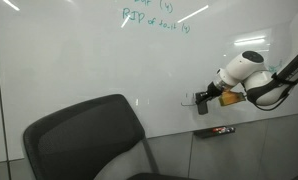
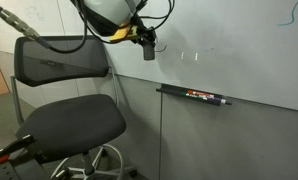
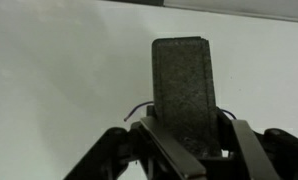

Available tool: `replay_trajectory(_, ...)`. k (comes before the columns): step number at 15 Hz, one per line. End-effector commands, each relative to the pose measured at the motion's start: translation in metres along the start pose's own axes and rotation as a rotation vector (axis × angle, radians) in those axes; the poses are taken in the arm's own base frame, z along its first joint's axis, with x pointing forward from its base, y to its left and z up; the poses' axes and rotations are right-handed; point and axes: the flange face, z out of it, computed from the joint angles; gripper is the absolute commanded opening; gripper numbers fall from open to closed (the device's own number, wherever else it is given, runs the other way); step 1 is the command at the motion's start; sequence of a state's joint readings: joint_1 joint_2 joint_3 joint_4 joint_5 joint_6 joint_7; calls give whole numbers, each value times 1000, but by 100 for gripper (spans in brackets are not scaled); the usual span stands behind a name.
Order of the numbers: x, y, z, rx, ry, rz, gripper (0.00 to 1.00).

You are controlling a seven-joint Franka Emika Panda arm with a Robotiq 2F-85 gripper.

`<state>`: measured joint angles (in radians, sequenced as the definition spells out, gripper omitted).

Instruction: Use the eraser to wipe the smiley face off the white board

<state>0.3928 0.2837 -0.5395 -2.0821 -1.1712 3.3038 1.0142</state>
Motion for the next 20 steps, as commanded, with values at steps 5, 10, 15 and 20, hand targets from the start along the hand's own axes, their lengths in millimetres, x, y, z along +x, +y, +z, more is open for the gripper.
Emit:
replay_trajectory(5,39,9,17,146,199,-130,31)
replay_trajectory(10,37,6,30,183,236,-150,31)
replay_trajectory(15,37,6,41,169,240,-124,31)
replay_trajectory(20,24,-18,59,176,262,-104,31)
